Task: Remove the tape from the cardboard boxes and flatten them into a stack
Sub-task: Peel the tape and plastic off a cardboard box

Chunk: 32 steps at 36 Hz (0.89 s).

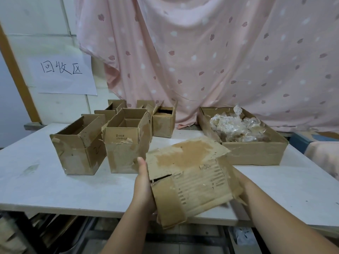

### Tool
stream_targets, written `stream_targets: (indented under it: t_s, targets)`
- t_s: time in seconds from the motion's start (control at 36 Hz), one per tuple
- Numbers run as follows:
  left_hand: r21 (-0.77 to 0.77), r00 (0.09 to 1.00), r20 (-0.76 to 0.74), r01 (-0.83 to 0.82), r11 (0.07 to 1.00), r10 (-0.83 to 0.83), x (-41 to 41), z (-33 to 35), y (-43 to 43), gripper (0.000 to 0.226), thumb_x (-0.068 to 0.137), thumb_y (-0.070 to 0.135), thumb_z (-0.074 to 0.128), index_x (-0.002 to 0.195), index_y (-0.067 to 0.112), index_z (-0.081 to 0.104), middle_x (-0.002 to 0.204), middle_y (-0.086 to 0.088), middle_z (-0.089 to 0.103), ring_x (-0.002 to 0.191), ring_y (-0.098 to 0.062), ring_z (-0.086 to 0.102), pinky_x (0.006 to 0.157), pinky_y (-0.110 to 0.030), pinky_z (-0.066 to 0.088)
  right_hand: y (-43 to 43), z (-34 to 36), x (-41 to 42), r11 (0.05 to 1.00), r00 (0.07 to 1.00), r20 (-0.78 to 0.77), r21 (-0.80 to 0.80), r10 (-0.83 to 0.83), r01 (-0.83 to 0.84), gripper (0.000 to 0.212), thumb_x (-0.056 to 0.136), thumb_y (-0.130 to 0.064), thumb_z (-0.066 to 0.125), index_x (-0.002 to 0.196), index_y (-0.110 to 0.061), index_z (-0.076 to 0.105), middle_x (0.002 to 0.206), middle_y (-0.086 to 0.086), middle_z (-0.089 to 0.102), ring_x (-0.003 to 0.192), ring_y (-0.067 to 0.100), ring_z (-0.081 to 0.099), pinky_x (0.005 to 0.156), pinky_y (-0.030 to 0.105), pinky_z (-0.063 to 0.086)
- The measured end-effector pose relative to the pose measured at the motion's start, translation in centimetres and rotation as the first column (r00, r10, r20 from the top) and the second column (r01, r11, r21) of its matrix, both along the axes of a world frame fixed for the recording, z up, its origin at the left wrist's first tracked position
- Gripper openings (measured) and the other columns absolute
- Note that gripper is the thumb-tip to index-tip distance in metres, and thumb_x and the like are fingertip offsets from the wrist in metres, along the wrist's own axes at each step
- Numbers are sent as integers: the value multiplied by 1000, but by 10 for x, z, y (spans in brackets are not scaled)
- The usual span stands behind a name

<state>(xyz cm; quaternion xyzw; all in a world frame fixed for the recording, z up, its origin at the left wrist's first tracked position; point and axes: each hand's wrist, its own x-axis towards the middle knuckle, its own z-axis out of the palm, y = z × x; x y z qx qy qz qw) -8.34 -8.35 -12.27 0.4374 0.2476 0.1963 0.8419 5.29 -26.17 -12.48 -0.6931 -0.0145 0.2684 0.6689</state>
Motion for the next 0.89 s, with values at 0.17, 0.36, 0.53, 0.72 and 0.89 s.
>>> stream_targets:
  t_s: [0.17,0.36,0.53,0.72,0.89]
  targets:
    - [-65,996,13,90,994,-89,4,-4,3,47,90,45,54,118,8,64,109,-16,70,103,-34,66,94,-52,48,8,15,11,999,999,-11,-6,35,-35,31,101,-25,37,104,-4,59,60,11,57,46,20,60,32,17,40]
    - [80,998,-18,-66,995,68,14,-9,0,20,95,8,51,111,-1,61,105,-19,69,97,-35,67,91,-51,51,-16,-4,27,976,997,-23,210,71,-64,72,78,-70,52,125,-17,59,127,14,60,110,33,60,93,49,46]
    - [234,951,-110,-258,937,289,28,-18,-5,30,89,13,63,110,12,40,106,-14,61,94,-28,63,88,-46,52,-30,-12,29,966,979,-114,219,168,-140,63,71,-39,74,126,-13,57,121,23,62,97,33,64,77,41,59]
    - [122,947,-122,-284,951,299,36,-25,-14,70,88,3,61,140,20,18,132,-12,47,103,-24,57,89,-36,49,-30,-14,31,986,988,106,-137,108,-93,38,80,-3,72,115,-14,61,93,16,73,83,27,69,72,38,58]
    - [537,969,-220,29,843,108,30,-32,-17,85,74,55,70,143,19,36,146,4,33,131,-22,42,109,-36,35,-21,-19,31,939,934,356,-325,12,112,30,82,-11,71,104,-28,58,107,7,67,88,25,67,83,41,54]
